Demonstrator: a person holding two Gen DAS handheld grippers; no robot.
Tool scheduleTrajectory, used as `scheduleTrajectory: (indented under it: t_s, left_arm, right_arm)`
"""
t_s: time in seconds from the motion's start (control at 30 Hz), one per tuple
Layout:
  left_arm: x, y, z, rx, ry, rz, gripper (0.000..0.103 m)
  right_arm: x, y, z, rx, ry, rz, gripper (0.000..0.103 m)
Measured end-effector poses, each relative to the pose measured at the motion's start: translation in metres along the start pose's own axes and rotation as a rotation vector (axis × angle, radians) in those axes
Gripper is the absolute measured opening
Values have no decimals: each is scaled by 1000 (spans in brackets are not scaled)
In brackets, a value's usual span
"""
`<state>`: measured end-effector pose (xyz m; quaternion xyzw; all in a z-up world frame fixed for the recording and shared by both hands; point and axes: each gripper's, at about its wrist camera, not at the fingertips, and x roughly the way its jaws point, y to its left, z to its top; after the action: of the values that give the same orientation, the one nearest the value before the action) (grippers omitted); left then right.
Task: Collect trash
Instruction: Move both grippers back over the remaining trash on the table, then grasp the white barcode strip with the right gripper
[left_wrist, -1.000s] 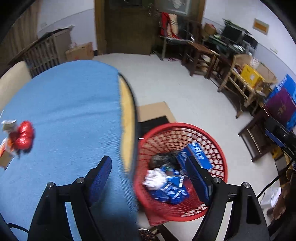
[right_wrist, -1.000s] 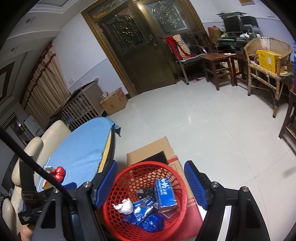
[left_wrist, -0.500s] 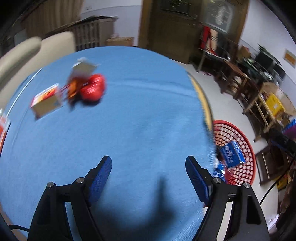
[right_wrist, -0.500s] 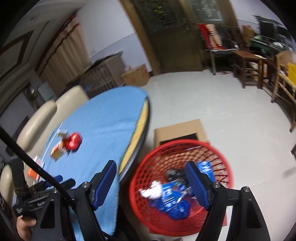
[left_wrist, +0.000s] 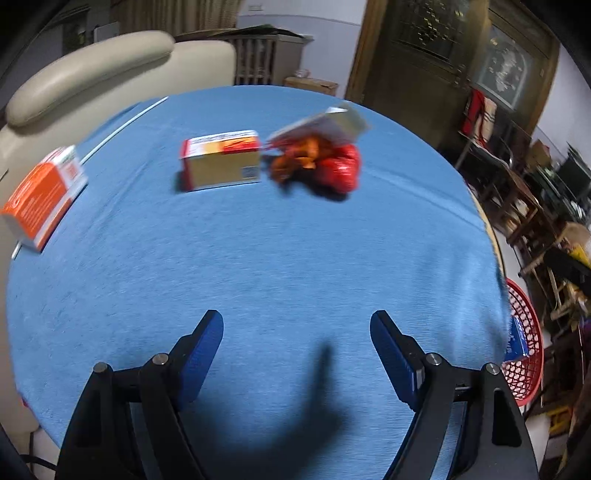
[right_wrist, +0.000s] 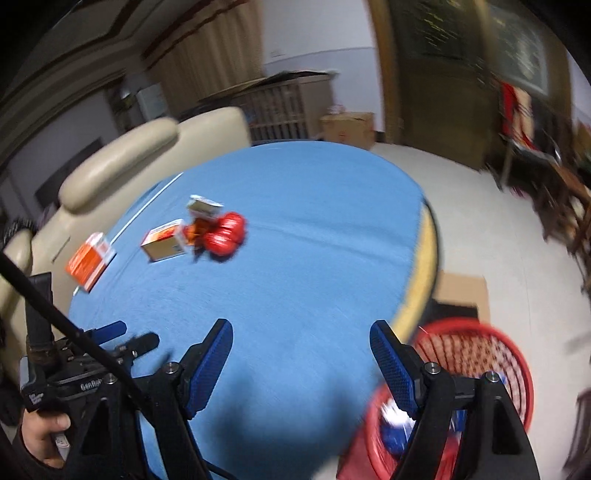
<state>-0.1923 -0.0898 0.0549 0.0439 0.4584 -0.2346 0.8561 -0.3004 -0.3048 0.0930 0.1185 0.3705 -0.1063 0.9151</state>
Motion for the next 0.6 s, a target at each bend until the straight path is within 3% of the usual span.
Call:
scheduleTrajectory:
  t_s: [0.17, 0.37, 0.53, 0.57, 0.6]
  left_arm:
    - [5, 32, 0, -57, 5, 15, 82]
    - [10, 60, 3, -133, 11, 20, 82]
    - [15, 71, 9, -151, 15, 26, 82]
    - [16, 72, 10, -152, 16, 27, 82]
    - [18, 72, 12, -152, 19, 27, 82]
  right_arm:
    - [33, 56, 45, -206, -23, 8, 79]
    - [95, 120, 96, -402, 13, 74, 79]
    - [148, 149, 119, -456, 61, 84, 79]
    - [156, 152, 122, -460, 64, 76, 77]
    - [165, 155, 124, -459, 78, 78, 67]
